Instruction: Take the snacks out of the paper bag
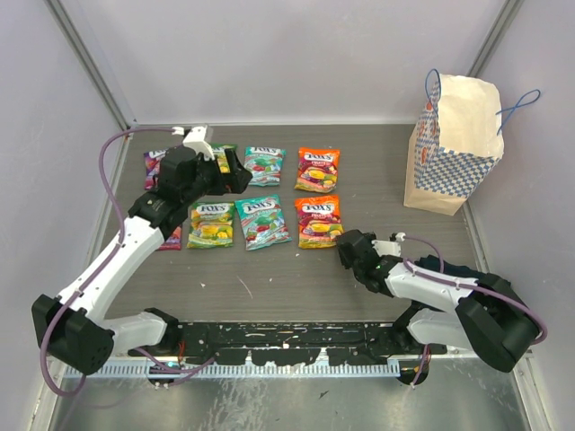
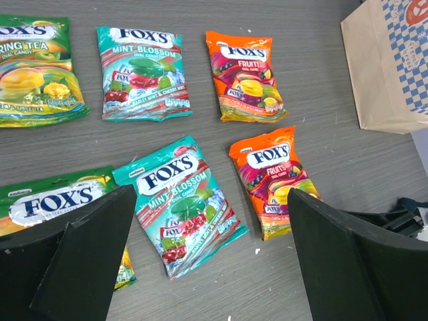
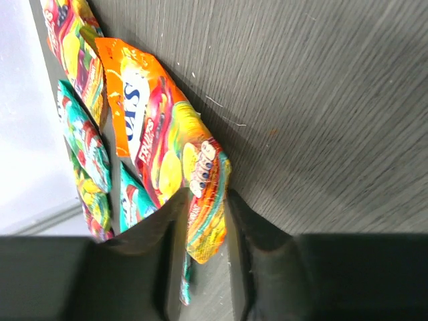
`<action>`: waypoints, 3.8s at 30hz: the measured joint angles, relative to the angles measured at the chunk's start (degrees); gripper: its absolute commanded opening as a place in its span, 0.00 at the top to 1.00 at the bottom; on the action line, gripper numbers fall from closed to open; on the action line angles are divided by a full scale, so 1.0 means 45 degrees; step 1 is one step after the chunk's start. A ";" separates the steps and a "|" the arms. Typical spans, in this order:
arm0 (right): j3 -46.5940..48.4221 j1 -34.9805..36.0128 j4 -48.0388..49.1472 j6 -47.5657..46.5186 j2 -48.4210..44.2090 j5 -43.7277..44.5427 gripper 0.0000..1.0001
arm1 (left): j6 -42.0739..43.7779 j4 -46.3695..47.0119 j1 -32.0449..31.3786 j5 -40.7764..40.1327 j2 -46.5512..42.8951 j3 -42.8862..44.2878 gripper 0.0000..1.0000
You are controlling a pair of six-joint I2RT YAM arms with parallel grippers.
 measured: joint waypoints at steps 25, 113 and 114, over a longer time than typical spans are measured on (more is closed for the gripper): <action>0.0845 0.0000 -0.3225 -0.2259 -0.3468 0.3920 0.00 | -0.1093 -0.4269 -0.3823 -0.6198 0.8592 0.4473 0.02; 0.3730 -0.0369 0.0758 -1.9802 -0.1889 0.0899 0.00 | 0.0719 -0.1054 0.5416 0.2089 -0.1904 -0.1753 0.02; 0.3730 -0.0369 0.0801 -1.9822 -0.1889 0.0860 0.00 | 0.0724 -0.1049 0.5416 0.2123 -0.1870 -0.1753 0.02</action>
